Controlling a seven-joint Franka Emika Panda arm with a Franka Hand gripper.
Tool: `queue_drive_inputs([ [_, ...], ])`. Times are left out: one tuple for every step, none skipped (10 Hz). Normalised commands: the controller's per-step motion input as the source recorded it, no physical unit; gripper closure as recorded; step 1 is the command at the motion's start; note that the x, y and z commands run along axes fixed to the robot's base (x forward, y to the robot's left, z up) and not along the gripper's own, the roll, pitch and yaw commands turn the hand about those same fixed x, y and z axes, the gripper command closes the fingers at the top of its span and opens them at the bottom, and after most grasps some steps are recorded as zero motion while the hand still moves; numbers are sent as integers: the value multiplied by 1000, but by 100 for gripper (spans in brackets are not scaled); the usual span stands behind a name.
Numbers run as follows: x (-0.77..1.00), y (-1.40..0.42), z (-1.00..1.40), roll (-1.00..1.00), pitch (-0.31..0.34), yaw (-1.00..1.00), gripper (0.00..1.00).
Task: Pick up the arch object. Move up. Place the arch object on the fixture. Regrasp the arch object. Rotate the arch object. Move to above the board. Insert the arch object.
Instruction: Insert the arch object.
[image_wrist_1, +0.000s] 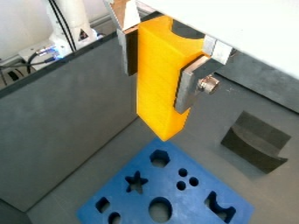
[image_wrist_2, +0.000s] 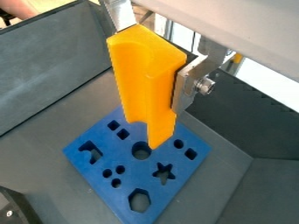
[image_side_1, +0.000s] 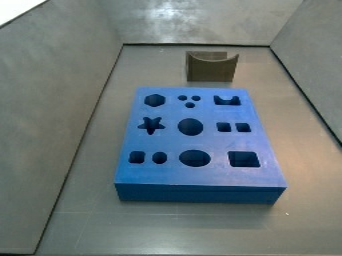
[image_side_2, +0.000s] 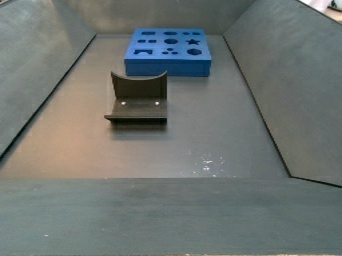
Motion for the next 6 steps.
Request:
queue_drive_inputs([
  [1000,151,-237,59,83,0,100],
  [1000,200,-234,46,76,0,100],
  [1000,200,-209,29,54,0,100],
  [1000,197,-186,16,31,0,100],
  [1000,171,-174,1,6,0,100],
  [1000,137,-220,0,0,0,100],
])
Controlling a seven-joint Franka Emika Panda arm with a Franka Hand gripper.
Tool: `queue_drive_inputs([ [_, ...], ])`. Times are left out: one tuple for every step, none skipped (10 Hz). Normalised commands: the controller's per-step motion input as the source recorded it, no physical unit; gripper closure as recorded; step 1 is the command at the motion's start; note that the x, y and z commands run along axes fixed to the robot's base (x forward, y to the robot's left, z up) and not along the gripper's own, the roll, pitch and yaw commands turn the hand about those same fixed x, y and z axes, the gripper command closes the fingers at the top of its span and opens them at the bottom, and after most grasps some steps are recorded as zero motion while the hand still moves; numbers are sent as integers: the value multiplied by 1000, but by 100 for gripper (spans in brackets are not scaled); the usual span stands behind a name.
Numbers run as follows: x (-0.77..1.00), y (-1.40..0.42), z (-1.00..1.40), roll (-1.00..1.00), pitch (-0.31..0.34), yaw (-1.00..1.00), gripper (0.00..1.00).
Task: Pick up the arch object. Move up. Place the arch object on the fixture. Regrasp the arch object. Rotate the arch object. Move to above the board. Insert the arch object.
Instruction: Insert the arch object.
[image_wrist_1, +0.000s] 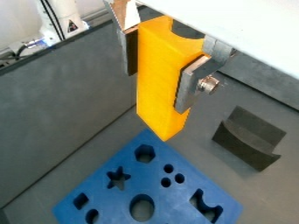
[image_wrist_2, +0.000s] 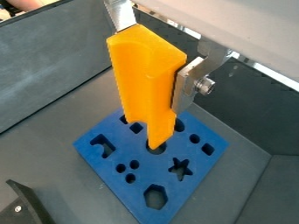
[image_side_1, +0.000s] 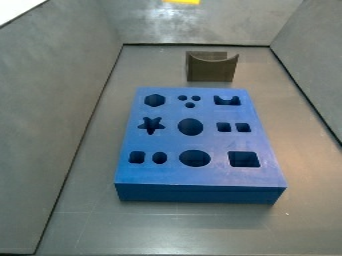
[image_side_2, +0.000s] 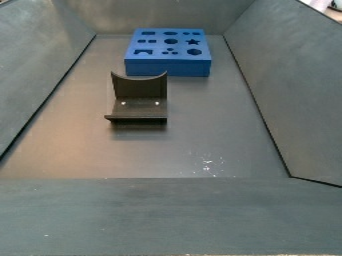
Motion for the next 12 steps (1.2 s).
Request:
queue_drive_inputs([
  [1000,123,-234,0,0,0,100],
  [1000,117,-243,0,0,0,100],
  [1000,120,-251,0,0,0,100],
  [1000,123,-257,0,0,0,100],
  [1000,126,-269,0,0,0,100],
  [1000,120,-249,0,0,0,100],
  [1000,123,-260,0,0,0,100],
  [1000,126,-269,0,0,0,100],
  [1000,114,-274,0,0,0,100],
  [1000,83,-283,0,0,0,100],
  [1000,51,-286,4,0,0,100],
  [1000,0,-283,0,0,0,100],
])
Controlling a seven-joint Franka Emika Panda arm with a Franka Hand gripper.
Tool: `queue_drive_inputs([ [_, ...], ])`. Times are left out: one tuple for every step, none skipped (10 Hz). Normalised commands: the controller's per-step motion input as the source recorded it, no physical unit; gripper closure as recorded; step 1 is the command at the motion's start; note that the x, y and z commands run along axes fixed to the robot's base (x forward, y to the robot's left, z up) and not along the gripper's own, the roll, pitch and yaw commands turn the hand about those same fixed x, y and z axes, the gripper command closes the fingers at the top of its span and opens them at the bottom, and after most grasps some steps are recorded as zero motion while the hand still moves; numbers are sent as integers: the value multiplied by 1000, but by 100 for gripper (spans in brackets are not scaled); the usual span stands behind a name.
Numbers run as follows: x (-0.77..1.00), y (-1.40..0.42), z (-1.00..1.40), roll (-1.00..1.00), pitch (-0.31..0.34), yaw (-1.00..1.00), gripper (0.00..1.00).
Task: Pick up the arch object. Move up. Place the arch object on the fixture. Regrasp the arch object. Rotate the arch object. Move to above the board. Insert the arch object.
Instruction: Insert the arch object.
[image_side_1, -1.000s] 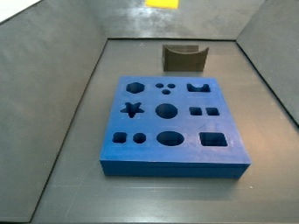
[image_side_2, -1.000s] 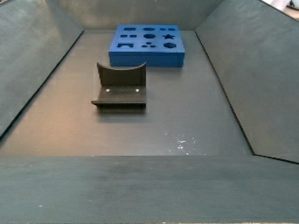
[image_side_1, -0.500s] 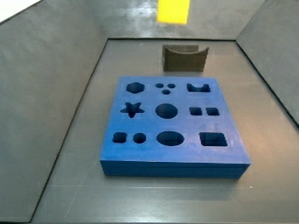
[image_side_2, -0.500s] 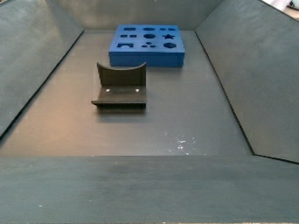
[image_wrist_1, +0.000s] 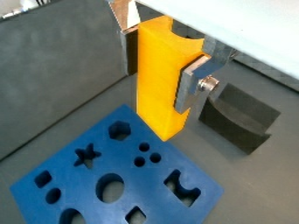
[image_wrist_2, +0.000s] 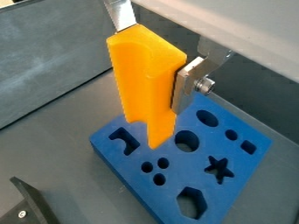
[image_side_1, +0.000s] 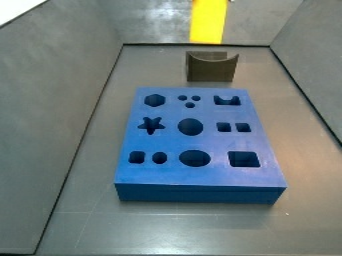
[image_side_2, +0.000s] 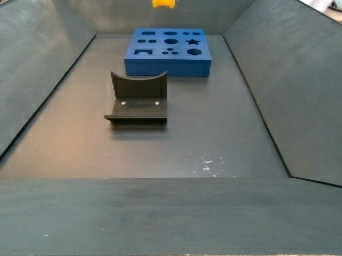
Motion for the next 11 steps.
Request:
queue_drive_inputs([
  [1000,0,-274,0,-13,0,100],
  [1000,0,-269,0,-14,0,100],
  [1000,0,-269,0,-14,0,100],
  [1000,0,-269,0,-19,0,100],
  [1000,0,-271,0,-17,0,100],
  [1000,0,-269,0,-16,0,100],
  [1000,0,-269,0,-20,0,100],
  [1000,0,-266,0,-17,0,100],
  [1000,0,-283,0,-20,0,100],
  [1000,0,-283,0,-11,0,100],
  [1000,0,-254,11,1,0,100],
])
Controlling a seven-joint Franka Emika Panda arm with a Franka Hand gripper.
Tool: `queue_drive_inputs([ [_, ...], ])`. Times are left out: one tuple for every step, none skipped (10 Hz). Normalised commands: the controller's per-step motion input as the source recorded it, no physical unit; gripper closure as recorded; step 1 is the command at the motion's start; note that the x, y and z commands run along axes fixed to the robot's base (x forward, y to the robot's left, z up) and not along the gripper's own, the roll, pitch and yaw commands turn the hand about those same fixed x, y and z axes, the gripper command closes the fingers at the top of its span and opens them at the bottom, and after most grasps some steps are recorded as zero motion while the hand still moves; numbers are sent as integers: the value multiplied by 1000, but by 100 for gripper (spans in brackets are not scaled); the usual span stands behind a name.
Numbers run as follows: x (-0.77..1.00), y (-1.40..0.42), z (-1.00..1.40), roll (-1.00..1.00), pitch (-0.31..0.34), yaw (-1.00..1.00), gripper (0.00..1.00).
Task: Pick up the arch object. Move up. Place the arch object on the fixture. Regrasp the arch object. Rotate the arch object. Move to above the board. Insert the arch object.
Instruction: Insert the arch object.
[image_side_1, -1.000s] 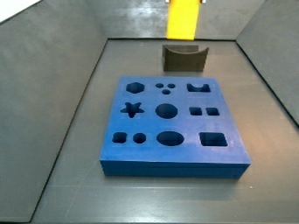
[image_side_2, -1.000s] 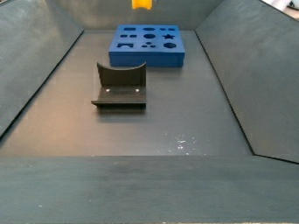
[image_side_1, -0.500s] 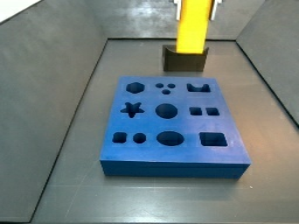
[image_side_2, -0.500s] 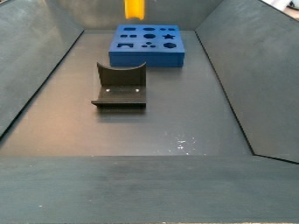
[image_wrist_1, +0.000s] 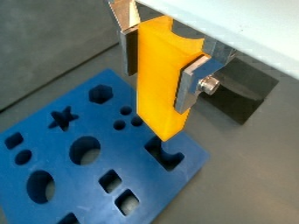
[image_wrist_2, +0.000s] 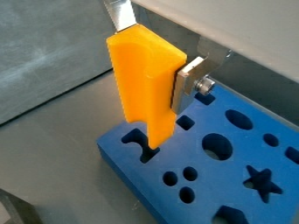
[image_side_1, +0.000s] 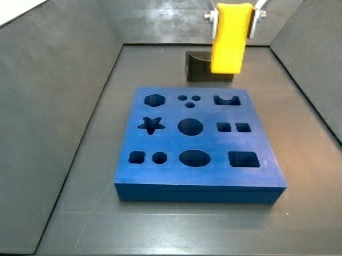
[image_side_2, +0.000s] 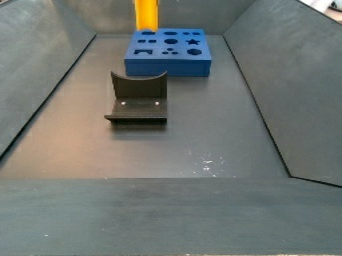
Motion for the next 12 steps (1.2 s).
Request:
queue_drive_inputs([
  [1000,0,-260,20,30,0,100],
  [1000,0,-237,6,0,-6,100],
  [1000,0,-257,6,0,-34,100],
  [1000,0,-243,0,0,-126,100],
  [917,0,-286,0,0,-211,100],
  [843,0,-371,0,0,-254,100],
  [303,-6,-543,23,0,-100,100],
  [14,0,-711,44,0,0,100],
  [0,-11,-697,0,0,123,100],
  [0,66,0,-46,0,0,100],
  [0,0,-77,-33,-37,97,100],
  [-191,-83,-191,-30,-120,403,100],
])
